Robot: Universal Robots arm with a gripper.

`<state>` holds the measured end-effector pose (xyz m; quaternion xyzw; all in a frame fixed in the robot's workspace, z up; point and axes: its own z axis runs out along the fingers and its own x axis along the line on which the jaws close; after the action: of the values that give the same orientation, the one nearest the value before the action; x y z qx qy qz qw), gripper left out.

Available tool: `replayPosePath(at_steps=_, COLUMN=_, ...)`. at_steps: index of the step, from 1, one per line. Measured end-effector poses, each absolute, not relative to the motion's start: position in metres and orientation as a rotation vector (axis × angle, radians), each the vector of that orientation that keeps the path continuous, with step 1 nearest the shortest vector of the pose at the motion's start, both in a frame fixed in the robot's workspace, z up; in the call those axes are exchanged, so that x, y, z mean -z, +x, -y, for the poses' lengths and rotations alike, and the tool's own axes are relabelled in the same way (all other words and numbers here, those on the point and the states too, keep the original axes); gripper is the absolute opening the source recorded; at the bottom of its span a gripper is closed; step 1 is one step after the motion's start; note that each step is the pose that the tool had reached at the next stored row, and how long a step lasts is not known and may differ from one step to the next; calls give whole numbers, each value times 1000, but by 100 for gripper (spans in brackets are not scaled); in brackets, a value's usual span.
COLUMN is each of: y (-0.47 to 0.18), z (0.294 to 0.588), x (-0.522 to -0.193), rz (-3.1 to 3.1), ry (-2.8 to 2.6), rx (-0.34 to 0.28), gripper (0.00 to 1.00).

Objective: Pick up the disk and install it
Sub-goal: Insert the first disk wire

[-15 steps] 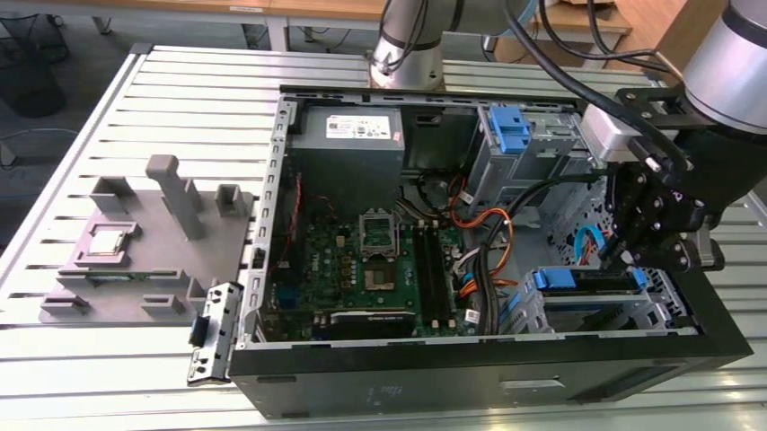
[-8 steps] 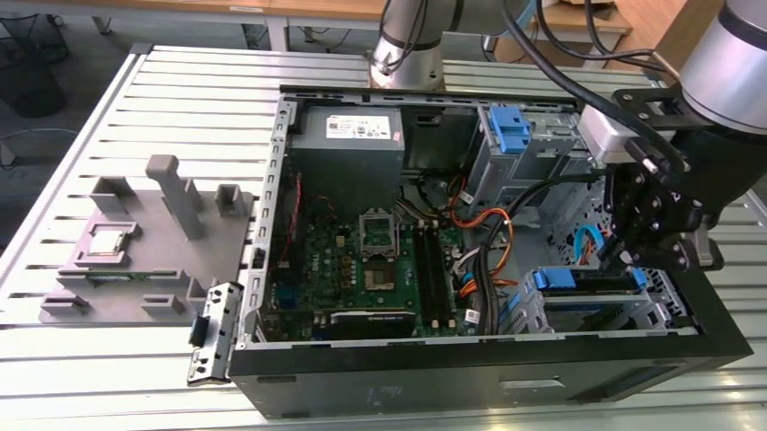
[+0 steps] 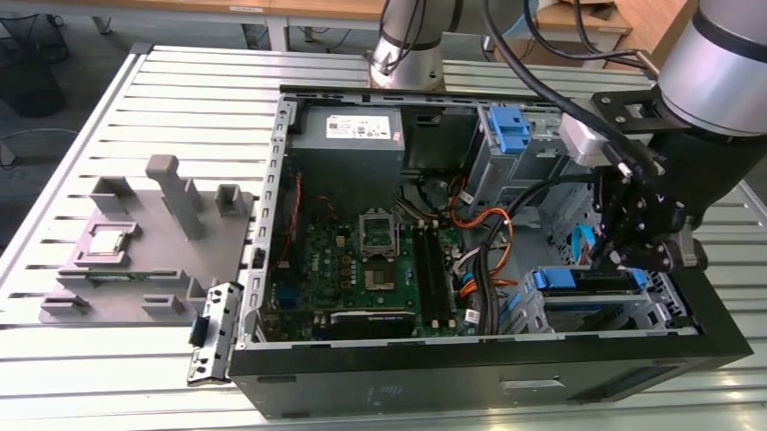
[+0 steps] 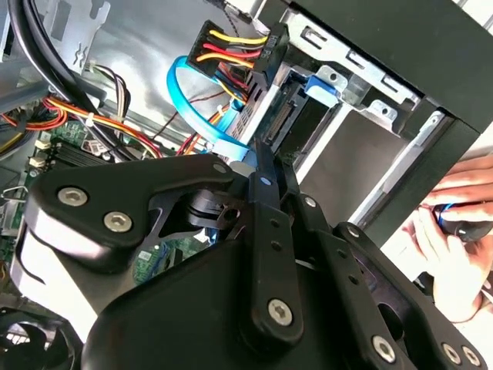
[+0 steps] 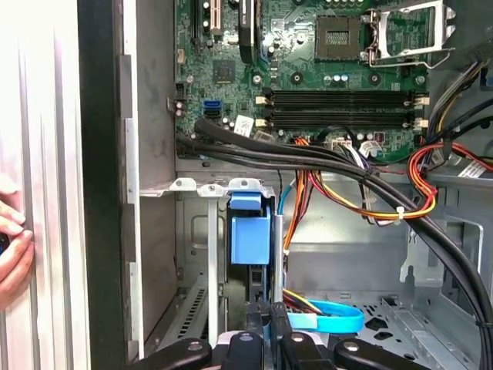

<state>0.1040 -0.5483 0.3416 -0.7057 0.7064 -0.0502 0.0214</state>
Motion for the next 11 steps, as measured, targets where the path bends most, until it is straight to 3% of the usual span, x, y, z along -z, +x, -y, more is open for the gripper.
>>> replayPosePath(at_steps=11, y=104, z=548, x=-340, rz=-2164, ry=-2182, rx=178, gripper=16)
